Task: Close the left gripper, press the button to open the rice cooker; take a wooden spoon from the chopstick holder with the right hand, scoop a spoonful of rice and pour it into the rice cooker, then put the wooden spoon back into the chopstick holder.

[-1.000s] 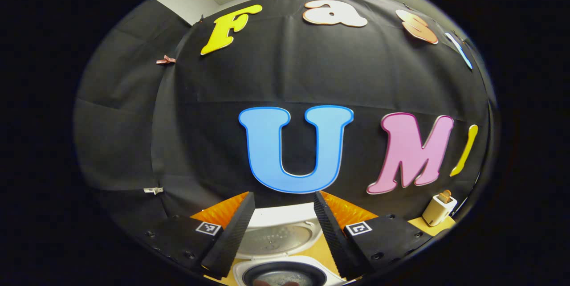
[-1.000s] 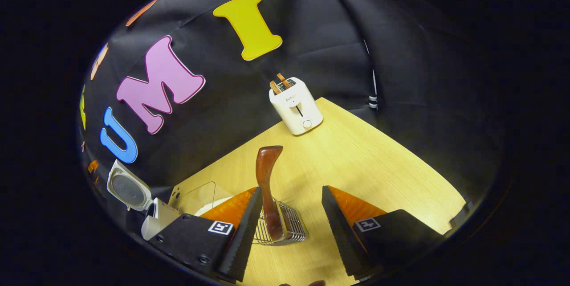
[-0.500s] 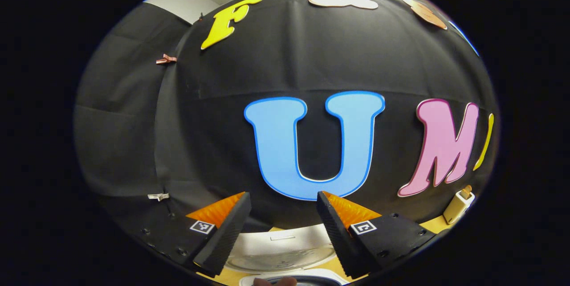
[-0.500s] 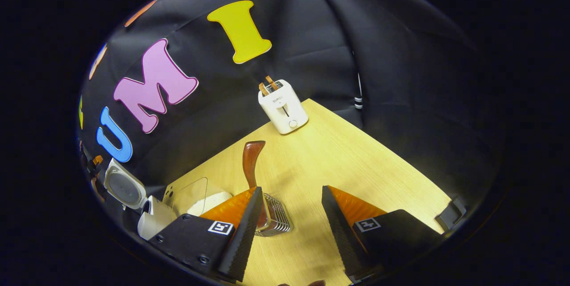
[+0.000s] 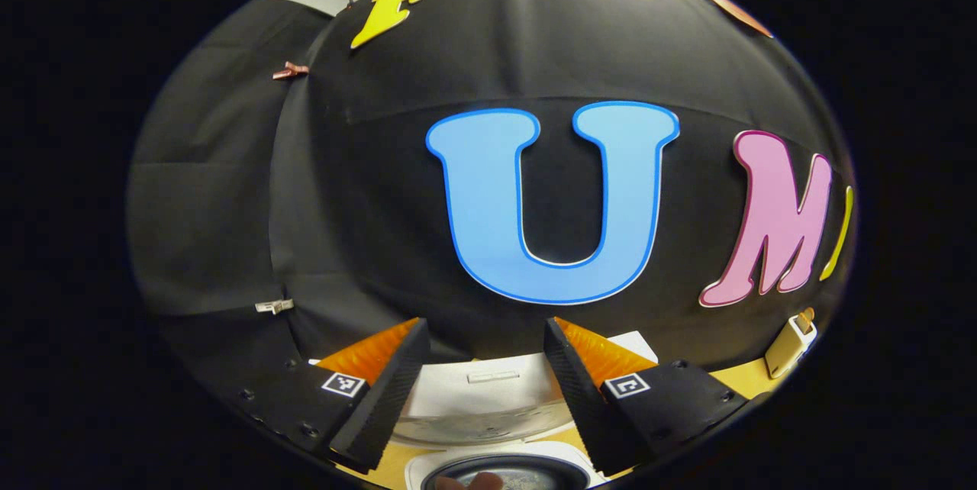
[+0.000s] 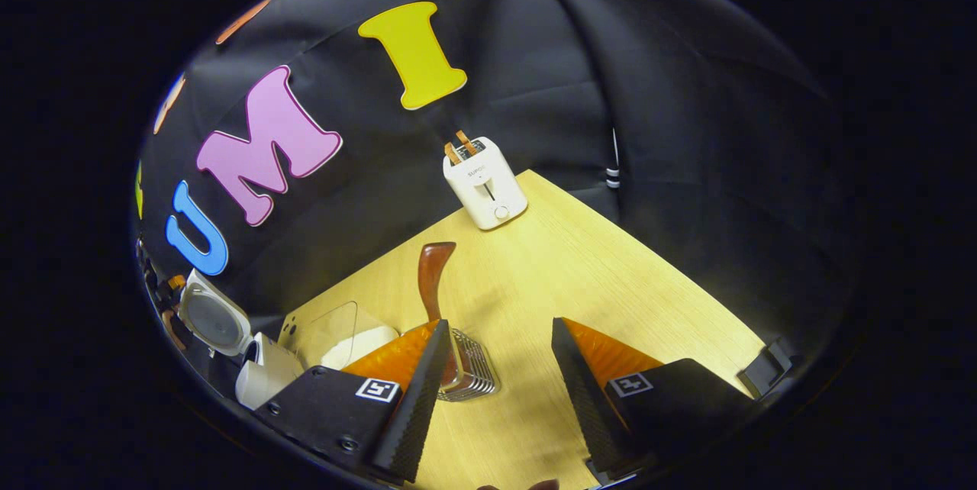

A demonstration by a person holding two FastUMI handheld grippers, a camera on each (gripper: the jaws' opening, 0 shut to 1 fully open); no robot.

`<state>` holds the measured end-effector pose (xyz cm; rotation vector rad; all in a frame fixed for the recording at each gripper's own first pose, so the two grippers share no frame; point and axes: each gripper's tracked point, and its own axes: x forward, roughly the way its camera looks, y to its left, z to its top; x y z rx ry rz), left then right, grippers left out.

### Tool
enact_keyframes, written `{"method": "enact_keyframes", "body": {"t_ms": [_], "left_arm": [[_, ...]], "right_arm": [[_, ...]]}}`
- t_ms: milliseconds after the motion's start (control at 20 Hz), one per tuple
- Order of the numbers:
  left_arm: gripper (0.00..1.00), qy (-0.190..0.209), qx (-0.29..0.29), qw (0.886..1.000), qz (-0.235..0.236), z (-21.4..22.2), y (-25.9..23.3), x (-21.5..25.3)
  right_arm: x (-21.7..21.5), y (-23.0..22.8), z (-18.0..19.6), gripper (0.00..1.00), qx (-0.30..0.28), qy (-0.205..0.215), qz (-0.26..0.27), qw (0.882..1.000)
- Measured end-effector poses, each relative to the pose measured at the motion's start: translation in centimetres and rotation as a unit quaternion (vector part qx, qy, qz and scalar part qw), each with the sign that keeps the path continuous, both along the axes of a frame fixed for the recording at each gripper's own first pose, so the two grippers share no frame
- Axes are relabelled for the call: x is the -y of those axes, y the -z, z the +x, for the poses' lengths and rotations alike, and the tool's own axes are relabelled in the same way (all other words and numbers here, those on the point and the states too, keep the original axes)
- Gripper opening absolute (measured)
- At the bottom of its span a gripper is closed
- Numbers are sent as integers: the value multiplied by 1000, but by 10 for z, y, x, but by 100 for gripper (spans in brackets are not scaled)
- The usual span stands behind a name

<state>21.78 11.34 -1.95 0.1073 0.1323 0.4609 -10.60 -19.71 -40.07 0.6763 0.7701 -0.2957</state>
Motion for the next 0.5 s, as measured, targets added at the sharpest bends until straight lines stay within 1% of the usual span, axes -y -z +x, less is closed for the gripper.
{"method": "enact_keyframes", "body": {"t_ms": [100, 200, 250, 400, 500], "left_arm": [[99, 1, 5, 1000, 2, -11, 2, 9], [99, 1, 6, 1000, 4, -24, 6, 19], [99, 2, 5, 1000, 6, -31, 8, 24], [99, 4, 1, 1000, -1, -54, 20, 43], [99, 5, -2, 1000, -1, -72, 31, 56]], "right_arm": [[5, -17, 12, 84, 20, -6, -17, 1000], [5, -39, 26, 85, 44, -21, -32, 998], [5, -55, 30, 89, 59, -31, -36, 997], [0, -88, 48, 91, 95, -58, -54, 992], [-5, -103, 54, 95, 111, -72, -57, 990]]}}
